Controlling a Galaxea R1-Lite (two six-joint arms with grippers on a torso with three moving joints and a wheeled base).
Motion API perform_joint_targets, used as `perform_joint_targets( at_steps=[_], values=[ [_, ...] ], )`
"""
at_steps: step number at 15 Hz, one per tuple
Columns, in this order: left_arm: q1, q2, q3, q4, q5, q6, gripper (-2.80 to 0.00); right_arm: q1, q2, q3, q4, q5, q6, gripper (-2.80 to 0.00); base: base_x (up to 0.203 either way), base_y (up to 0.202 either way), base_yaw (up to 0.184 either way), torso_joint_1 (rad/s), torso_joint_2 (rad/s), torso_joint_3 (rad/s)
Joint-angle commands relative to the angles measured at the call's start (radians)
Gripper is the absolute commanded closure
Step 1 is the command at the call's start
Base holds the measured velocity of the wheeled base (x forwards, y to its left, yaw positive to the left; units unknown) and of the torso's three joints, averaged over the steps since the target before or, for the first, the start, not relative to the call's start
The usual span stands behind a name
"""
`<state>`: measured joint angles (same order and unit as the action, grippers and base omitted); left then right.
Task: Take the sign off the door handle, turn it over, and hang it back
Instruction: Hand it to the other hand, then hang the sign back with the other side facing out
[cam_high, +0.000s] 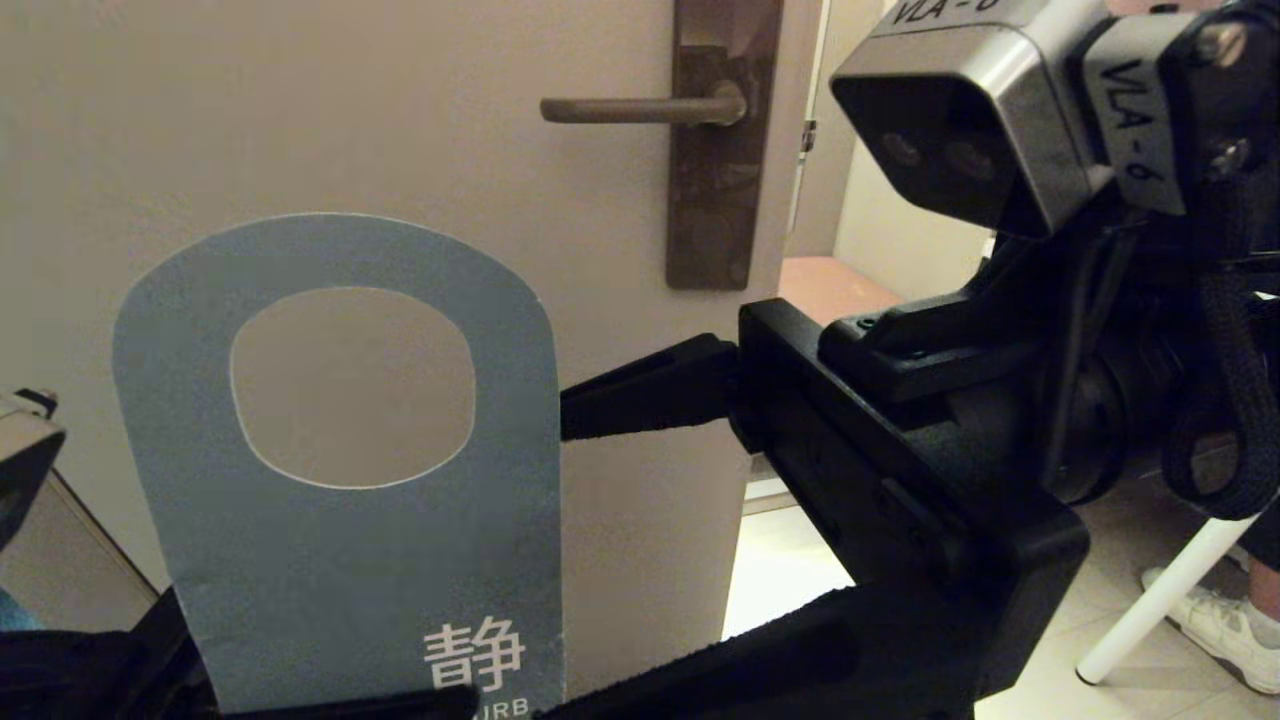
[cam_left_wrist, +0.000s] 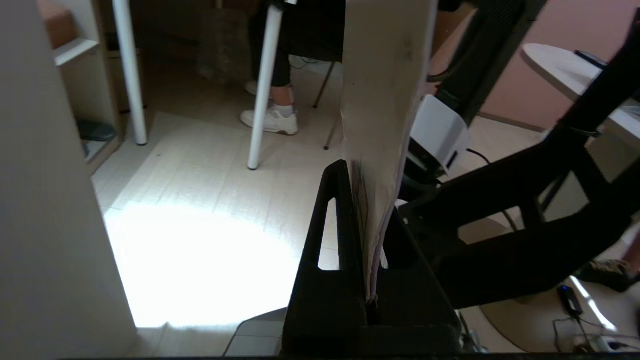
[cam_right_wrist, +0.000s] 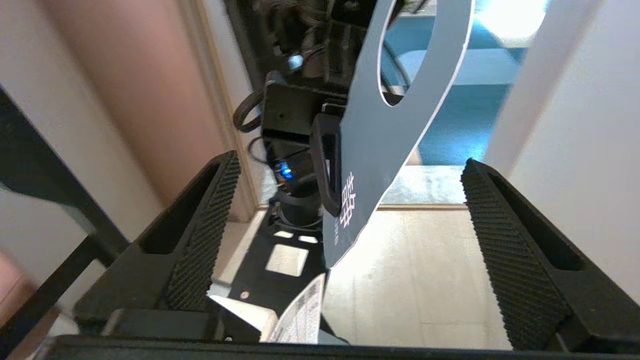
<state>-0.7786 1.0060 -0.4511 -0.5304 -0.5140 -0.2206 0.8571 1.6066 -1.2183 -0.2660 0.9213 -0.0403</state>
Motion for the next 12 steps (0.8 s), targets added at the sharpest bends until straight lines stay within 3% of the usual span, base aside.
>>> perform_joint_targets(
  at_steps=[1, 4, 6, 7, 8, 10, 12],
  values=[
    [0.002, 0.0, -0.001, -0.003, 0.018, 0.002, 0.0, -0.002, -0.039, 0.02, -0.002, -0.034, 0.003, -2.8, 0.0, 0.0, 0.0, 0.0, 0.0, 0.0],
    [0.019, -0.001, -0.005, -0.003, 0.055, 0.014, 0.0, -0.043, -0.075, 0.044, -0.002, -0.051, 0.003, -2.8, 0.0, 0.0, 0.0, 0.0, 0.0, 0.0],
    [0.07, 0.0, -0.007, -0.003, 0.055, 0.041, 0.0, -0.09, -0.111, 0.073, -0.002, -0.051, 0.003, -2.8, 0.0, 0.0, 0.0, 0.0, 0.0, 0.0],
    [0.097, 0.0, -0.006, -0.003, 0.055, 0.057, 0.0, -0.116, -0.138, 0.1, -0.002, -0.052, 0.002, -1.58, 0.0, 0.0, 0.0, 0.0, 0.0, 0.0],
    [0.116, 0.0, -0.006, -0.003, 0.055, 0.062, 0.0, -0.144, -0.164, 0.13, -0.003, -0.055, 0.001, 0.0, 0.0, 0.0, 0.0, 0.0, 0.0, 0.0],
    [0.144, -0.003, -0.003, -0.003, 0.055, 0.071, 0.0, -0.206, -0.222, 0.187, -0.004, -0.069, 0.0, 0.0, 0.0, 0.0, 0.0, 0.0, 0.0, 0.0],
    [0.187, -0.003, 0.0, -0.003, 0.055, 0.098, 0.0, -0.255, -0.276, 0.233, -0.004, -0.167, -0.002, 0.0, 0.0, 0.0, 0.0, 0.0, 0.0, 0.0]
  ],
)
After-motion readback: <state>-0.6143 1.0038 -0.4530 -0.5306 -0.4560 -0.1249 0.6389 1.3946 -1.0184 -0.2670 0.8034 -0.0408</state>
